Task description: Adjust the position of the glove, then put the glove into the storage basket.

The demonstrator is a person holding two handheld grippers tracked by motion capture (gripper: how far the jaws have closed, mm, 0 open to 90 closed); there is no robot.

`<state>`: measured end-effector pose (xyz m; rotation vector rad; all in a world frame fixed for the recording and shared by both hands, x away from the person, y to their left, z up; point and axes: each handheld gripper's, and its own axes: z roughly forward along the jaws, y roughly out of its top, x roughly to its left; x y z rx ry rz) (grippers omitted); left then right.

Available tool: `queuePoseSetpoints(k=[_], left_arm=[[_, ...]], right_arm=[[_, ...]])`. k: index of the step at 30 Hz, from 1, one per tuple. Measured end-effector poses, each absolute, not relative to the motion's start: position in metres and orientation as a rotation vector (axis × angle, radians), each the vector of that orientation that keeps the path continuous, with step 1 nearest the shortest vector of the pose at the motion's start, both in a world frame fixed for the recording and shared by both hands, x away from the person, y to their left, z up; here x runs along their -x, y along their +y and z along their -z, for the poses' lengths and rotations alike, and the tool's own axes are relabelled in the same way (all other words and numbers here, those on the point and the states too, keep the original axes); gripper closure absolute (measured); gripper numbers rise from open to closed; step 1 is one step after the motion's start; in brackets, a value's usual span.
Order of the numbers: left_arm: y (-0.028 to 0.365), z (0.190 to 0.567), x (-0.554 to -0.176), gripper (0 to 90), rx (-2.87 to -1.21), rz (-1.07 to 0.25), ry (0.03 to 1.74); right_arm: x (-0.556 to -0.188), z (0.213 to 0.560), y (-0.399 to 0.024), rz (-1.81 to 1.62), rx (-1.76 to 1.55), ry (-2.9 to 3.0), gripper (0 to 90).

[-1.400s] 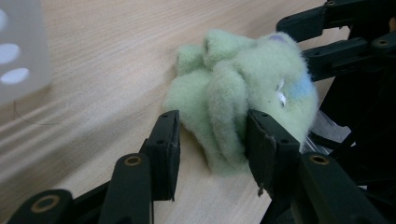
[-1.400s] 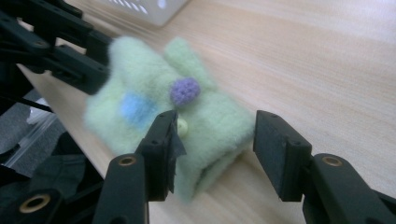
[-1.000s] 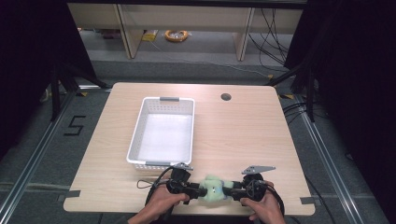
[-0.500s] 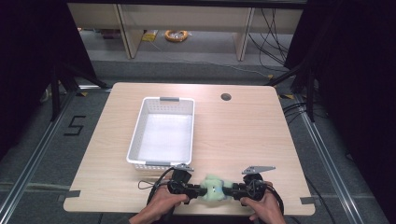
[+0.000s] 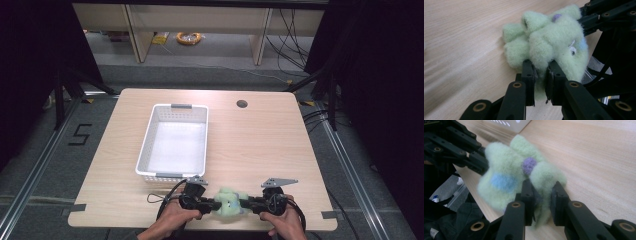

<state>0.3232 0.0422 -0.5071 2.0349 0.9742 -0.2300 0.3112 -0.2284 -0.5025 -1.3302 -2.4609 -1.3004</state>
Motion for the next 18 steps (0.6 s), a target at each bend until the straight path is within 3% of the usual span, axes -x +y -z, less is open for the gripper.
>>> queuePoseSetpoints(k=[18], left_arm=[[0.0492,0.5002,-0.3187,78.6,-2.052,0.209,0.96]], right_arm=[[-0.3071,0.4962,-0.2249,1.352,1.293,-2.446,76.5]])
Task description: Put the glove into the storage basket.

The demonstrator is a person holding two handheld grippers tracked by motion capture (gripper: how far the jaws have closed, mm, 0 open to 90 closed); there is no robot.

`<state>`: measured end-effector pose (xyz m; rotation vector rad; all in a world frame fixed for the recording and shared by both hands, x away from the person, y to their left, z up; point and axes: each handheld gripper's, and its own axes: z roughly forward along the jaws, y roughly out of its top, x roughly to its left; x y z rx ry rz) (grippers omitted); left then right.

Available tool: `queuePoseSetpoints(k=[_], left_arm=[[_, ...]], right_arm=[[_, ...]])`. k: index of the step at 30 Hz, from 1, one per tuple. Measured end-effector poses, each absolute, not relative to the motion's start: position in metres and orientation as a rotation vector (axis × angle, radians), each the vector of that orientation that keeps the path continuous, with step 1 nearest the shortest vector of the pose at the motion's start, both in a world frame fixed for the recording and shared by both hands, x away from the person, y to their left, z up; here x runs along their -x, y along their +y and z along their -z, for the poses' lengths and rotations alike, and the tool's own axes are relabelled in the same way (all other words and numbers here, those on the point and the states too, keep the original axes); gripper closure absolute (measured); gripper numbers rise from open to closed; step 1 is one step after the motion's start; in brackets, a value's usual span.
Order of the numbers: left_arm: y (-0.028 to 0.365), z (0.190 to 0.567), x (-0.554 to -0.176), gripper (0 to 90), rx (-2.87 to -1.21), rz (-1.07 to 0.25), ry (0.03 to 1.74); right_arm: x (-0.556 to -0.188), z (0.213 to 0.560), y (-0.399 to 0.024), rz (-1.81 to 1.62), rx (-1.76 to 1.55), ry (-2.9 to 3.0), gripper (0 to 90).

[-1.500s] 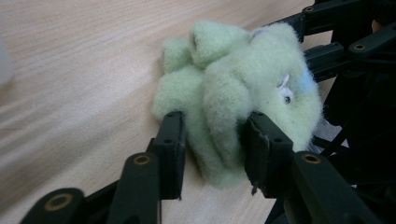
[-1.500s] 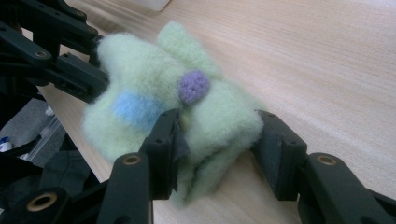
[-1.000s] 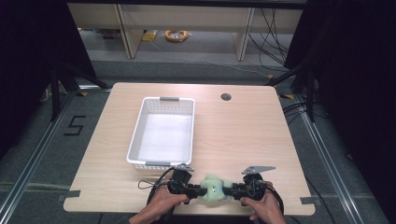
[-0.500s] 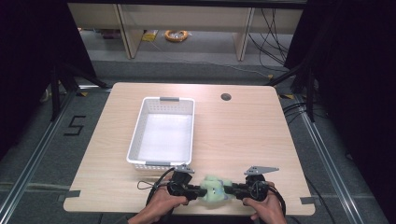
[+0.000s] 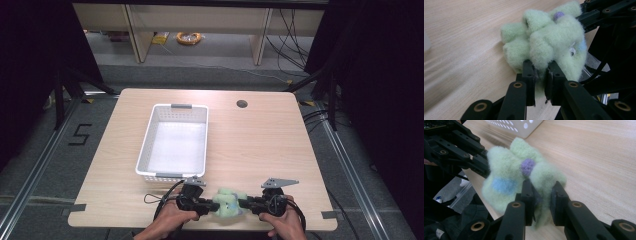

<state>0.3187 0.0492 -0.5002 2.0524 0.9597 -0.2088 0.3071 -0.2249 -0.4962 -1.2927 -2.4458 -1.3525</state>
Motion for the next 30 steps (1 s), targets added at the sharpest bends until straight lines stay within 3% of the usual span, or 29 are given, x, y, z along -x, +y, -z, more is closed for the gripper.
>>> queuePoseSetpoints(k=[18,30], left_arm=[[0.052,0.477,-0.317,78.4,-2.009,0.18,0.904],[0.079,0.438,-0.331,78.4,-1.988,0.09,0.909]], right_arm=[[-0.308,0.477,-0.222,1.366,1.308,-2.436,76.5],[-0.328,0.436,-0.202,1.428,1.211,-2.491,76.5]])
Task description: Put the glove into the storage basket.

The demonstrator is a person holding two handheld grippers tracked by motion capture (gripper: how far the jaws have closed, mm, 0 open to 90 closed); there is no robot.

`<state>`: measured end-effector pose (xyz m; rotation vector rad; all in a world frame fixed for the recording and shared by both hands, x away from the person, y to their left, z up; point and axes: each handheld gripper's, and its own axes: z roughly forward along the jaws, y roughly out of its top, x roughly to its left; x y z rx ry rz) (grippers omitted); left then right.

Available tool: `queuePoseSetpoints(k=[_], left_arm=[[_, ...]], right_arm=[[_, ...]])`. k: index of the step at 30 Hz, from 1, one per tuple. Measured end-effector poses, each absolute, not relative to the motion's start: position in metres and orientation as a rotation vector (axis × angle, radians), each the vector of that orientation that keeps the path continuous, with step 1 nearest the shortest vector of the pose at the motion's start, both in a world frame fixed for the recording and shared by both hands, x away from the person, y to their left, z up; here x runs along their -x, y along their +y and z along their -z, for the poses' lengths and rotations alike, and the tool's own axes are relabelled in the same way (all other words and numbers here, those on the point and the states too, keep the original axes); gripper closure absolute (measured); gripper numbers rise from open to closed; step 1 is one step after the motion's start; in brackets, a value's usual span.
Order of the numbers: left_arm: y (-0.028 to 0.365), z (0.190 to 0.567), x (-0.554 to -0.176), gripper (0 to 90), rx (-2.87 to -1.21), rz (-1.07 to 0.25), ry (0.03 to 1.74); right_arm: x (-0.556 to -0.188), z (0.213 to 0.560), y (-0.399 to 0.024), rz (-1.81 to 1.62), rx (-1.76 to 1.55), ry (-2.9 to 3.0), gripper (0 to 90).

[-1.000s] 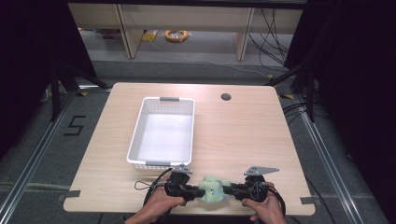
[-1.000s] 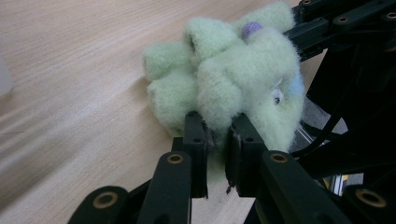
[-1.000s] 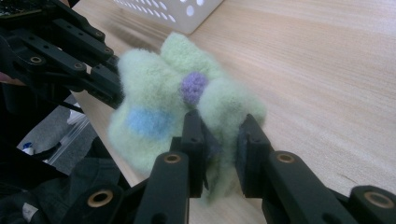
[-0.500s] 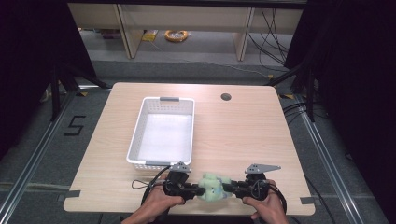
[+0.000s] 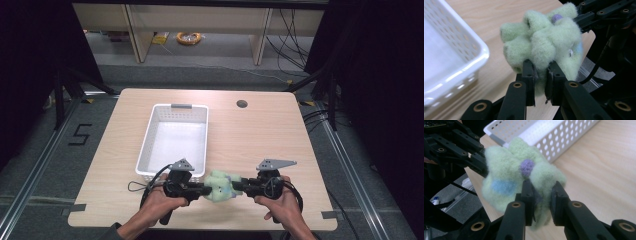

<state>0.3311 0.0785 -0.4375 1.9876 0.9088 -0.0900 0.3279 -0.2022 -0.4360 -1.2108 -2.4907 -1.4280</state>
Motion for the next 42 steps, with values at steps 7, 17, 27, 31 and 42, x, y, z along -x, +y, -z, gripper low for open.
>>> queuePoseSetpoints(k=[7,17,27,31,42], left_arm=[[0.1,0.423,-0.347,78.3,-1.949,0.093,0.966],[0.126,0.408,-0.36,78.3,-1.945,0.073,1.01],[0.16,0.401,-0.375,78.2,-1.937,0.054,1.083],[0.166,0.401,-0.382,78.3,-1.944,0.042,1.101],[0.19,0.416,-0.408,78.2,-1.968,0.068,1.196]], right_arm=[[-0.346,0.414,-0.183,1.45,1.164,-2.512,76.5],[-0.366,0.401,-0.16,1.445,1.126,-2.525,76.6],[-0.39,0.39,-0.121,1.416,1.084,-2.556,76.5],[-0.396,0.39,-0.111,1.4,1.08,-2.575,76.5],[-0.422,0.409,-0.077,1.323,1.127,-2.577,76.5]])
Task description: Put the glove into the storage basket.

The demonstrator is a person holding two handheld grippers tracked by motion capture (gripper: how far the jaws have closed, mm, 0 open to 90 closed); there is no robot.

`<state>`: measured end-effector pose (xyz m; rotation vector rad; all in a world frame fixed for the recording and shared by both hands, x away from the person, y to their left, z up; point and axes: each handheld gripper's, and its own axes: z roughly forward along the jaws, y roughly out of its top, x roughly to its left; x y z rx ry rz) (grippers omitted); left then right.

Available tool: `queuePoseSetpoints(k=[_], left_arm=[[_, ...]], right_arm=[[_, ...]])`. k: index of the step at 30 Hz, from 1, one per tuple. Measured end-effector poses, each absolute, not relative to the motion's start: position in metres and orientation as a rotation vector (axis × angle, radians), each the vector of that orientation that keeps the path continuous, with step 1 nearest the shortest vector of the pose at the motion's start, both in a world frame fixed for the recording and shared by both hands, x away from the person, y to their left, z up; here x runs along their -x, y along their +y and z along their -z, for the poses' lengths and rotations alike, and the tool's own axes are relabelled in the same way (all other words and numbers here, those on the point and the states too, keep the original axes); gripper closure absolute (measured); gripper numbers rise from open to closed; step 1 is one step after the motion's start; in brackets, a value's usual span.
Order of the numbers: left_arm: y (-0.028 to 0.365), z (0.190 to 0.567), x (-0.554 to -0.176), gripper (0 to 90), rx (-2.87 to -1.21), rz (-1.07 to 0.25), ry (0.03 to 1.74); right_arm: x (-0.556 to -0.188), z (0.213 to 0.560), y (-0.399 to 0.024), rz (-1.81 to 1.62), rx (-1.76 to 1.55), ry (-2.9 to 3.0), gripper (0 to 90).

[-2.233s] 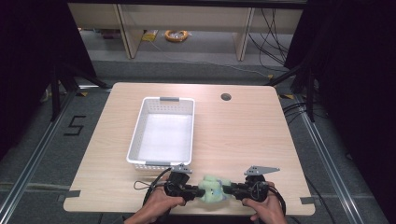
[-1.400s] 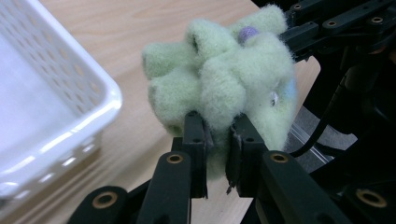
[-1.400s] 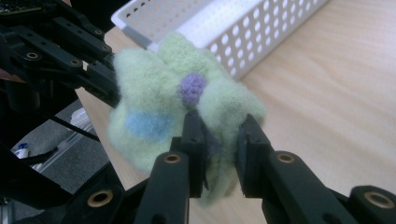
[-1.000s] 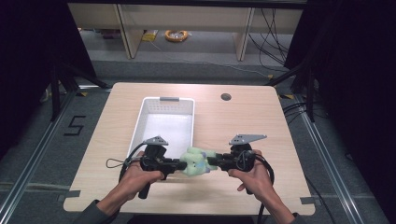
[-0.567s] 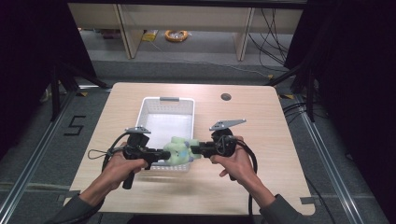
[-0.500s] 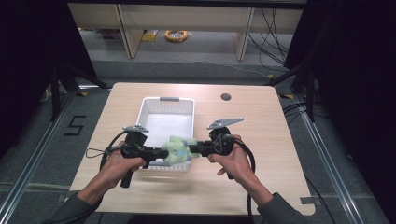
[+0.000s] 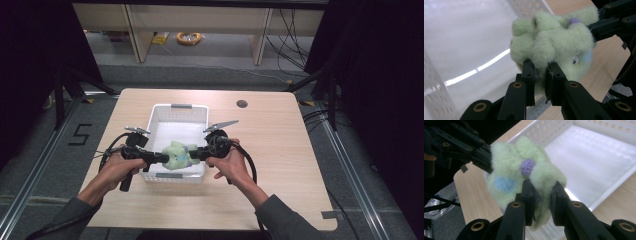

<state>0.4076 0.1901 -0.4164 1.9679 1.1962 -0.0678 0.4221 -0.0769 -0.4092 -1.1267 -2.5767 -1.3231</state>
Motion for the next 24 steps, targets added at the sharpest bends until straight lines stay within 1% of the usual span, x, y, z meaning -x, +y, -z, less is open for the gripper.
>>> queuePoseSetpoints(k=[1,9,12,15,24], left_arm=[[0.193,0.422,-0.411,78.1,-1.969,0.066,1.22],[0.2,0.431,-0.42,77.8,-2.006,0.081,1.248],[0.2,0.432,-0.421,77.7,-2.003,0.075,1.261],[0.199,0.435,-0.423,77.6,-2.047,0.059,1.256],[0.196,0.443,-0.427,77.0,-2.101,0.064,1.26]], right_arm=[[-0.424,0.414,-0.072,1.301,1.144,-2.567,76.5],[-0.434,0.43,-0.056,1.229,1.175,-2.568,76.3],[-0.435,0.433,-0.054,1.214,1.183,-2.575,76.2],[-0.438,0.438,-0.05,1.188,1.198,-2.584,76.0],[-0.441,0.446,-0.046,1.123,1.182,-2.627,75.3]])
